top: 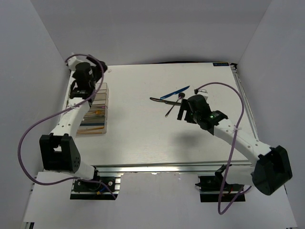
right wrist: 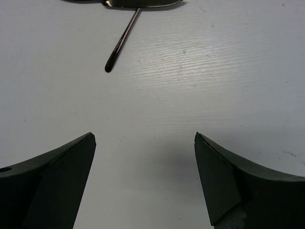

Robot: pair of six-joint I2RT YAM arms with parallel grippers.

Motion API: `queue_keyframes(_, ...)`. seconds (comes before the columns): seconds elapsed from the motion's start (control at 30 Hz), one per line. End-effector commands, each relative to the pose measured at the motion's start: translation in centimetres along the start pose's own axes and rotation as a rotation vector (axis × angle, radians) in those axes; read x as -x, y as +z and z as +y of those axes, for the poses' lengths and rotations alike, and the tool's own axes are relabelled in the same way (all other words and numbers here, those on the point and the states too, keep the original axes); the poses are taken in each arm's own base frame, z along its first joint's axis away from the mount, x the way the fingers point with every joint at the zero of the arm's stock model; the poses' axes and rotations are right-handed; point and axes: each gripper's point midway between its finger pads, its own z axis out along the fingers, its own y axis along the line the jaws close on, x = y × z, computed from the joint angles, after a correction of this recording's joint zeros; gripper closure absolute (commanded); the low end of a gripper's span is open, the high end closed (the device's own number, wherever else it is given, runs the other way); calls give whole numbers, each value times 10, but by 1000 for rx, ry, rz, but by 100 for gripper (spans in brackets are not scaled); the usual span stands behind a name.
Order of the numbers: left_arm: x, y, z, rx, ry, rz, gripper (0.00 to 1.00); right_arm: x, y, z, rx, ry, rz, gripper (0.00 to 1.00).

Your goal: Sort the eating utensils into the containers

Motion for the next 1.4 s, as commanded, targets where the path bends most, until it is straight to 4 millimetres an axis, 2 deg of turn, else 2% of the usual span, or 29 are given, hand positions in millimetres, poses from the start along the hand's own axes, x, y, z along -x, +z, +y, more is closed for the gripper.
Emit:
queue_keyframes(0.0,-43,-47,-35,-103,358,152,2,31,8,-7,-141,104,-65,11)
queue_keyframes(0.03,-57,-53,-52,-161,406,186,2,24,10,-16,-196,111,-38,11)
queue_keyframes(0.07,-90,-68,-70,-208,472,256,2,27,10,-19,-210,147,-49,11)
queue_keyframes(0.1,-107,-72,-79,-249,551,298,2,20,11,-22,-201,152,-34,11)
queue_keyframes(0.13,-130,-67,-91,-280,586,355,2,20,9,-19,-159,157,-38,12)
queue_keyframes(0.17,-163,-80,-98,-322,630,449,4,27,11,-17,-116,167,-64,13)
queue_keyframes(0.23,-209,-81,-104,-381,716,549,6,22,7,-23,-108,196,-44,15)
queue_keyframes(0.27,-239,-98,-110,-431,790,612,7,21,3,-33,-144,201,-46,15)
queue_keyframes(0.3,-259,-105,-113,-458,830,652,9,21,0,-38,-159,204,-56,15)
queue_keyframes(0.33,-294,-116,-123,-500,883,701,10,21,-7,-43,-165,205,-72,15)
queue_keyframes(0.37,-311,-122,-121,-502,927,741,14,21,-10,-49,-176,206,-81,15)
queue_keyframes(0.4,-346,-130,-114,-525,998,797,16,19,-16,-54,-174,197,-87,16)
queue_keyframes(0.43,-359,-133,-116,-541,1015,814,18,18,-19,-58,-176,196,-88,16)
queue_keyframes(0.47,-366,-133,-128,-565,1013,812,21,18,-22,-61,-177,194,-92,16)
queue_keyframes(0.53,-394,-145,-133,-625,995,881,34,16,-32,-65,-168,182,-100,16)
queue_keyframes(0.57,-413,-144,-125,-624,997,919,39,12,-33,-68,-170,174,-96,16)
queue_keyframes(0.6,-419,-146,-134,-644,978,926,42,10,-36,-71,-174,169,-93,16)
queue_keyframes(0.73,-455,-157,-133,-667,1002,958,42,7,-46,-76,-169,142,-103,16)
queue_keyframes(0.9,-473,-142,-122,-623,1011,937,42,8,-53,-72,-132,117,-112,16)
queue_keyframes(0.97,-472,-139,-120,-606,1025,936,42,7,-54,-72,-125,109,-114,16)
queue_keyframes(1.1,-459,-149,-134,-643,1025,914,42,8,-53,-75,-136,88,-120,16)
queue_keyframes(1.23,-438,-142,-144,-615,1068,820,38,8,-50,-72,-124,86,-110,16)
queue_keyframes(1.3,-435,-134,-141,-599,1109,812,37,6,-49,-69,-109,85,-102,16)
queue_keyframes(1.37,-441,-129,-137,-588,1131,824,37,7,-51,-69,-105,84,-104,16)
